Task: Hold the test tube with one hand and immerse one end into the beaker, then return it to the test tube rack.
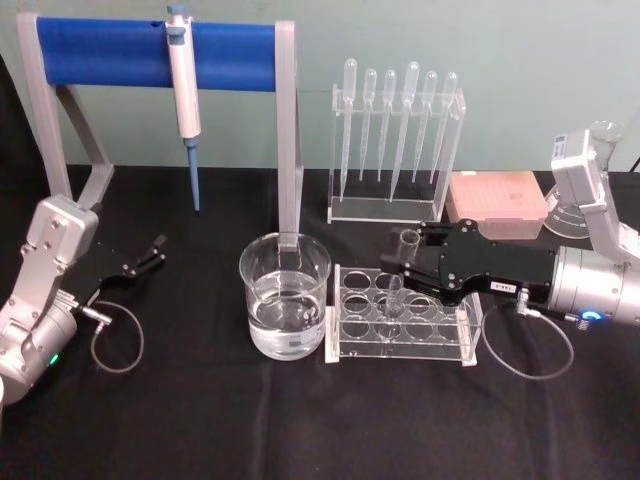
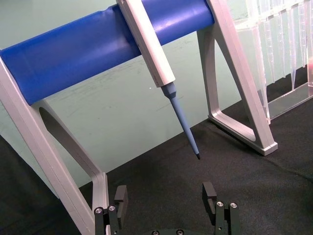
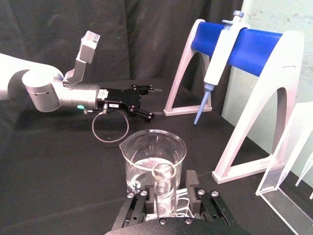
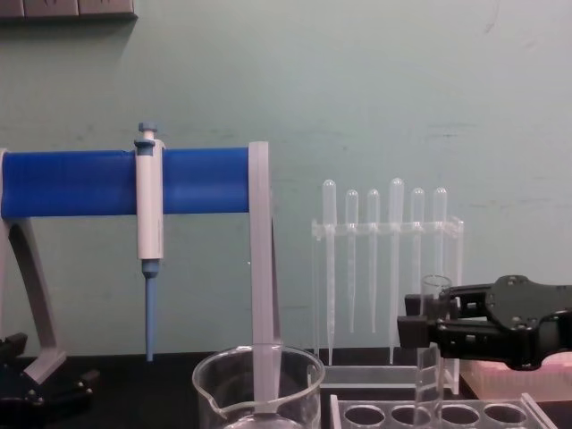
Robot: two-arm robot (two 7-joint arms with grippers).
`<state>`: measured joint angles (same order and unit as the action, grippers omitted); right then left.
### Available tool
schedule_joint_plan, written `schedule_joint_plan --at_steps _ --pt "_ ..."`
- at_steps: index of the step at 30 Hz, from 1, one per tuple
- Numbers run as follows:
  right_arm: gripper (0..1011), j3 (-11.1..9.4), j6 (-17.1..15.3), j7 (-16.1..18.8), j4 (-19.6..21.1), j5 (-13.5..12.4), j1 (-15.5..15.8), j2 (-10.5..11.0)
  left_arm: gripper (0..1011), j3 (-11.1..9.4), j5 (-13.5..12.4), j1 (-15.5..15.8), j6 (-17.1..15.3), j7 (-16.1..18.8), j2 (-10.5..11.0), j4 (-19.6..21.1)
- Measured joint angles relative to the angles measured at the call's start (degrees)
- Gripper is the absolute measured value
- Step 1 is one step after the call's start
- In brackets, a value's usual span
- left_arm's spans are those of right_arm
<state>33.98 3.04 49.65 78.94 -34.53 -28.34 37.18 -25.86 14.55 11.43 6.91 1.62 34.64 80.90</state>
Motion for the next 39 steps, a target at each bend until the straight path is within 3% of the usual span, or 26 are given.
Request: schedule_joint_plan --at_steps 6,10,19,23,29,32,36,39 --pt "569 0.0 0.0 0.0 0.0 -0.1 0.0 0.0 1000 0.0 0.0 0.0 0.0 0.0 0.0 0.0" --pt "689 -1.3 0.3 -1.3 2.0 -0.7 1.1 0.3 1000 0.0 0.0 0.0 0.0 0.0 0.0 0.0" --pt "968 -6.3 1.8 -5.9 8.0 -3.6 4.5 1.0 1000 0.0 0.0 0.0 0.0 0.0 0.0 0.0" --pt "1000 -9.1 2.5 -10.1 10.4 -4.0 7.0 1.0 1000 0.0 0.0 0.0 0.0 0.0 0.0 0.0" --pt "1000 -13.2 2.7 -19.7 12.2 -2.7 11.9 0.4 1000 0.0 0.0 0.0 0.0 0.0 0.0 0.0" --pt "1000 -14.9 1.8 -26.2 13.0 -0.8 14.7 -0.2 1000 0.0 0.0 0.0 0.0 0.0 0.0 0.0" --pt "1000 -16.4 0.3 -37.2 14.3 4.2 18.6 -2.0 1000 0.0 0.0 0.0 0.0 0.0 0.0 0.0" --pt "1000 -16.8 0.1 -42.5 14.1 7.5 20.2 -3.5 1000 0.0 0.0 0.0 0.0 0.0 0.0 0.0"
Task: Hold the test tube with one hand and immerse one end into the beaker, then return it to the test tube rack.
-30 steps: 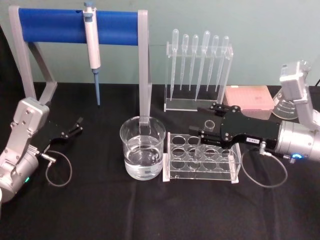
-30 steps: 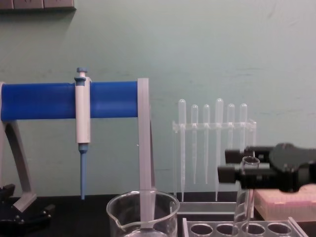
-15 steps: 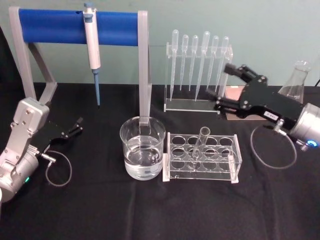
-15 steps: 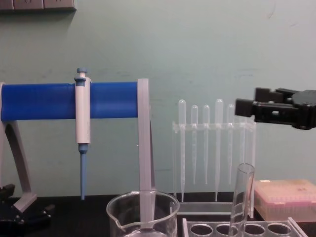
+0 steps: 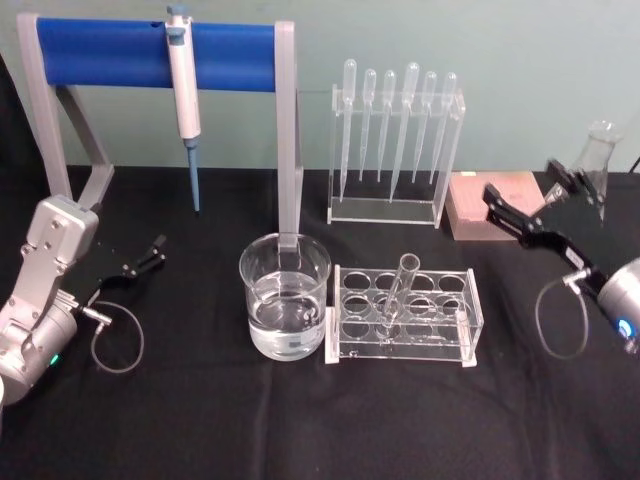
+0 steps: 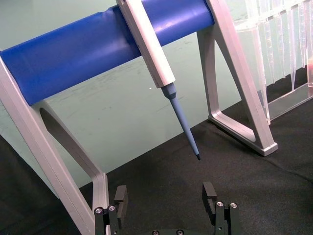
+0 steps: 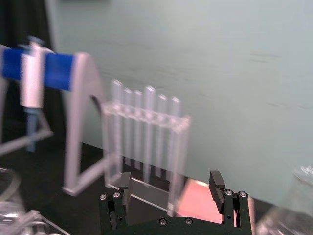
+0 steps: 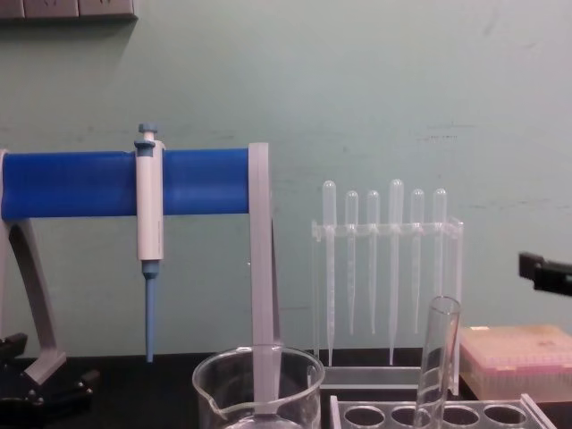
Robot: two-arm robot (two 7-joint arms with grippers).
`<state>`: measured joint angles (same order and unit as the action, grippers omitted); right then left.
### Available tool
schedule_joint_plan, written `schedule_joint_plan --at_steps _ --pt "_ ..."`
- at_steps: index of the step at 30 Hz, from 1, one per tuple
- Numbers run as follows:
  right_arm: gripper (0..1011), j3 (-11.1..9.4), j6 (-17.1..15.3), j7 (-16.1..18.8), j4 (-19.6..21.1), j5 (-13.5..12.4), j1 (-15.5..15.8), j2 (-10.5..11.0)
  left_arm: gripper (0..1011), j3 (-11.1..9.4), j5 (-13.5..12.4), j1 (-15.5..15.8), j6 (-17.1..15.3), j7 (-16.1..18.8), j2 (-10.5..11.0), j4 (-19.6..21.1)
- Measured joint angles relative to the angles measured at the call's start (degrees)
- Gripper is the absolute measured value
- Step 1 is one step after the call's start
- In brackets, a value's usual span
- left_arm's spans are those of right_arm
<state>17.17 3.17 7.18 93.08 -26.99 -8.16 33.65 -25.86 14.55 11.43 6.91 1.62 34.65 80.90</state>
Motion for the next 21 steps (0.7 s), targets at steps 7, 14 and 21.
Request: schedule_joint_plan --at_steps 7,14,21 --pt "1000 -0.5 0.6 -4.1 -1.7 3.1 1.5 -2.8 1000 0.0 0.0 0.0 0.0 0.0 0.0 0.0" --pt "1000 -0.3 0.8 -3.9 -2.7 4.5 1.7 -3.9 1000 0.0 0.0 0.0 0.0 0.0 0.0 0.0" --pt "1000 -0.3 0.8 -3.9 -2.7 4.5 1.8 -3.9 1000 0.0 0.0 0.0 0.0 0.0 0.0 0.0"
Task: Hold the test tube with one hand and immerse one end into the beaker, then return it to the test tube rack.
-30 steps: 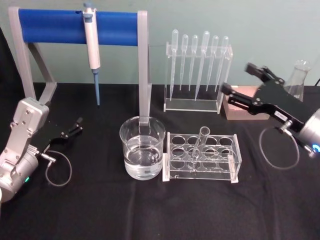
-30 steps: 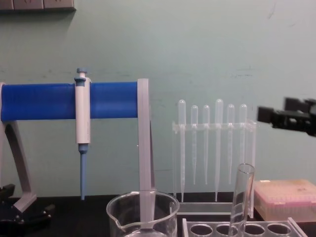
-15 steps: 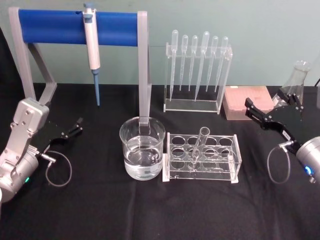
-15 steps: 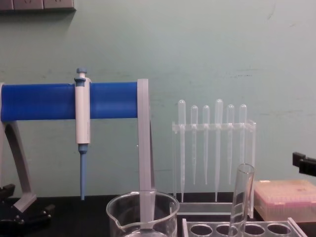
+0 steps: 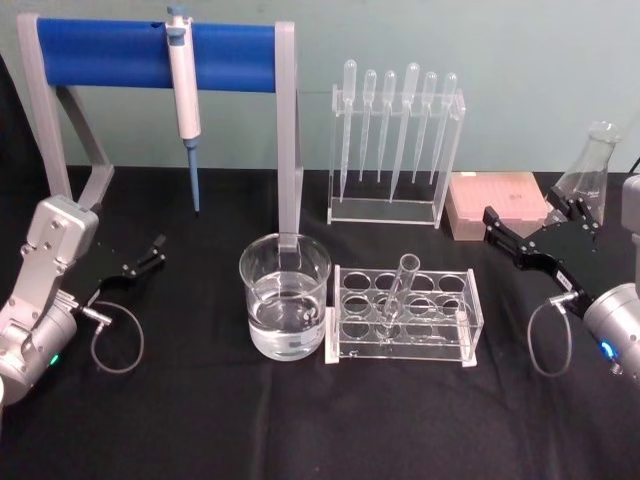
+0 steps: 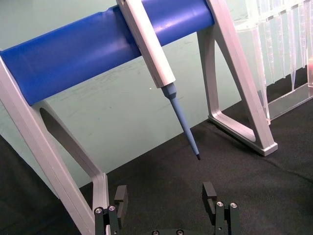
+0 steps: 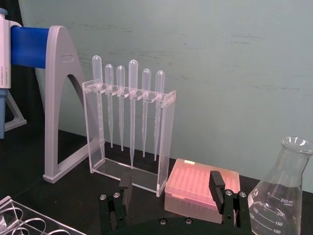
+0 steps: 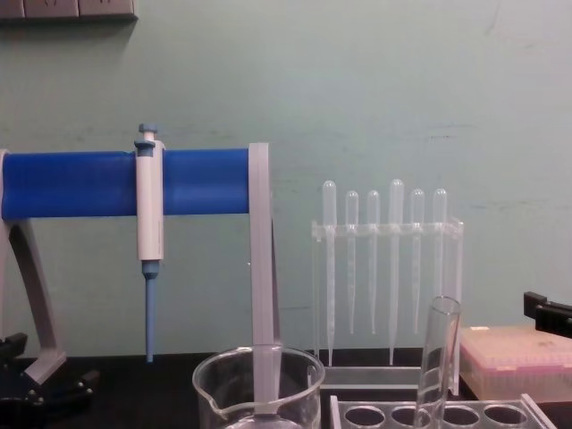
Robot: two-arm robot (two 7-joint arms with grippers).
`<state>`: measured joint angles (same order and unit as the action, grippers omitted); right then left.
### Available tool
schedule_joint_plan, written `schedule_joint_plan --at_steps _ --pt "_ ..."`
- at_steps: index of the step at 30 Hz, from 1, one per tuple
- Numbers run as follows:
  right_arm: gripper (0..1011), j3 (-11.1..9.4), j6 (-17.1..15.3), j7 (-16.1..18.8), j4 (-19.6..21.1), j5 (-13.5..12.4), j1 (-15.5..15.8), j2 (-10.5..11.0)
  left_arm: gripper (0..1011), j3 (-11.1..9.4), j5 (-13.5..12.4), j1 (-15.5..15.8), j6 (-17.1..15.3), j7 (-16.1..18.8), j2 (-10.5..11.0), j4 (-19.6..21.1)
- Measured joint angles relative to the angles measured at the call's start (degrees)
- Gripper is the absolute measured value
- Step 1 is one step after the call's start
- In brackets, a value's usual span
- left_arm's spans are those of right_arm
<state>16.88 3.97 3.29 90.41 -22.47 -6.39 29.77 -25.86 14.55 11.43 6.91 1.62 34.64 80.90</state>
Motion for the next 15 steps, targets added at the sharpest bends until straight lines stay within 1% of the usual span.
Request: schedule_joint_plan --at_steps 15 --pt "1000 -0.1 0.0 -0.3 0.1 -0.1 0.1 0.0 1000 0.0 0.0 0.0 0.0 0.0 0.0 0.0"
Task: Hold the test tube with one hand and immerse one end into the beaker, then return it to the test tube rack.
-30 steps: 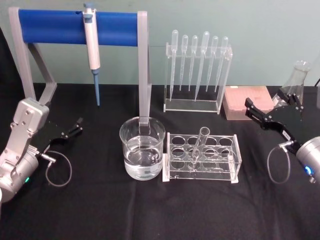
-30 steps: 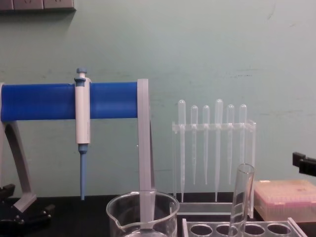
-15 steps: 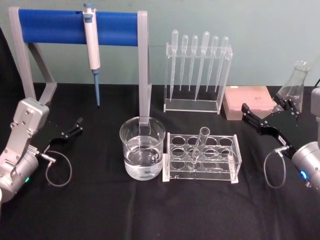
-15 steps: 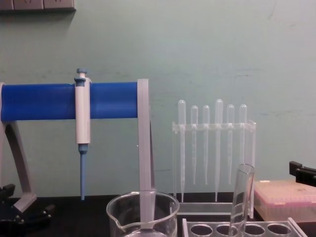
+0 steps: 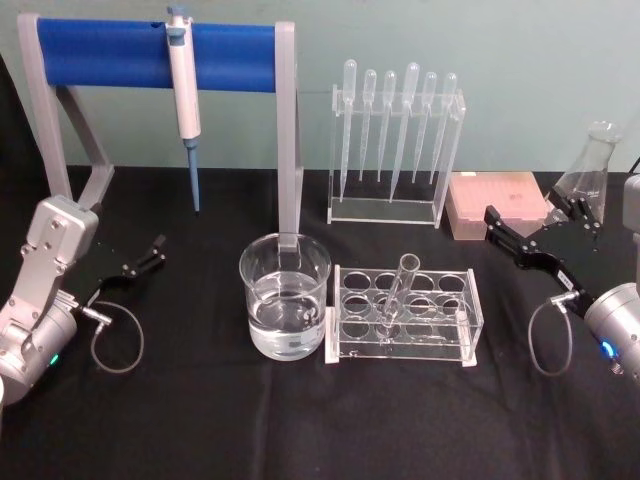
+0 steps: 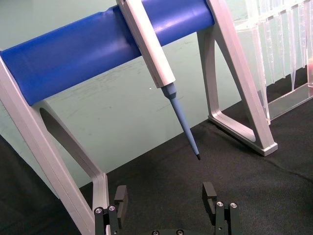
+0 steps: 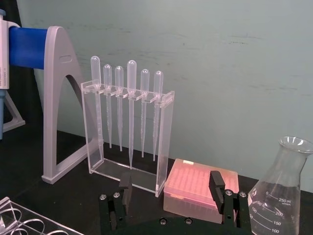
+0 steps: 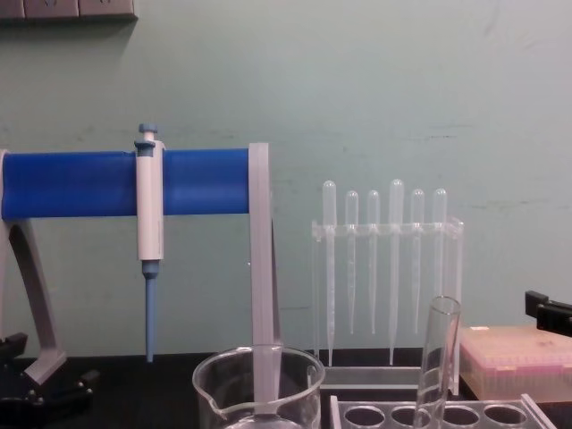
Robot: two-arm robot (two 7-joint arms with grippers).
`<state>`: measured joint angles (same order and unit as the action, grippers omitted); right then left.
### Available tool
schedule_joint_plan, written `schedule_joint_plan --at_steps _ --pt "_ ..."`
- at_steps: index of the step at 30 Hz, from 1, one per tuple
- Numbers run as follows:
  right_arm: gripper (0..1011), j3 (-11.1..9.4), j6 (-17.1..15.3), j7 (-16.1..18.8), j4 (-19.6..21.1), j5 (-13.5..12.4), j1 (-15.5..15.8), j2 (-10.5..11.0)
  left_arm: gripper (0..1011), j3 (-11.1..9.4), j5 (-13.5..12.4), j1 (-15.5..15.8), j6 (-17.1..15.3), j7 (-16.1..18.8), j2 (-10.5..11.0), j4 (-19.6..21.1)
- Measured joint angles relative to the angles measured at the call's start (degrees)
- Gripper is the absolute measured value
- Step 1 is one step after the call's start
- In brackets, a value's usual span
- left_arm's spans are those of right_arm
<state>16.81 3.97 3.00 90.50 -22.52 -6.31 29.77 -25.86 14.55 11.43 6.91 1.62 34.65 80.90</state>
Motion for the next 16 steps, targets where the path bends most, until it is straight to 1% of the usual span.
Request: schedule_joint_plan --at_steps 16 --pt "1000 0.0 0.0 -0.1 0.0 -0.1 0.0 0.0 1000 0.0 0.0 0.0 0.0 0.0 0.0 0.0"
